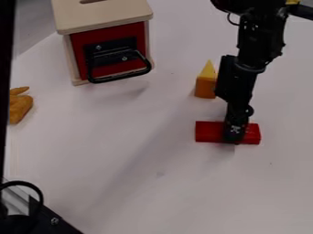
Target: Move the red object to the right side of the yellow thing
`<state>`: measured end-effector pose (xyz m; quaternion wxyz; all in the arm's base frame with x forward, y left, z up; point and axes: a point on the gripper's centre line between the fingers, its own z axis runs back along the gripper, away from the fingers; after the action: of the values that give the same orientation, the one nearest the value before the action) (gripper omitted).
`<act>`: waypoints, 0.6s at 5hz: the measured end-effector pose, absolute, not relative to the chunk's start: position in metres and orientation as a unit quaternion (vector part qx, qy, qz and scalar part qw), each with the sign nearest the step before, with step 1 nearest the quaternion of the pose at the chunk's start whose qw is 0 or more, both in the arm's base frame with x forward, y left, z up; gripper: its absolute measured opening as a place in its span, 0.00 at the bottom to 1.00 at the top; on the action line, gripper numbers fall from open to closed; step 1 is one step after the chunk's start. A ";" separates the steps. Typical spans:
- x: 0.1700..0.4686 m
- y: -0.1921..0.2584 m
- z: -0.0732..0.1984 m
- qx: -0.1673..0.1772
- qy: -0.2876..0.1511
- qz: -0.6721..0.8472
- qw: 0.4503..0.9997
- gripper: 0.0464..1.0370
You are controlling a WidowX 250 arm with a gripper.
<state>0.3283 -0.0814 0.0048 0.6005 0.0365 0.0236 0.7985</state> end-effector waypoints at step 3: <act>0.314 -0.075 0.004 0.041 0.020 0.786 0.617 0.52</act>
<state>0.3136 -0.0754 0.0042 0.6169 0.0406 0.0200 0.7857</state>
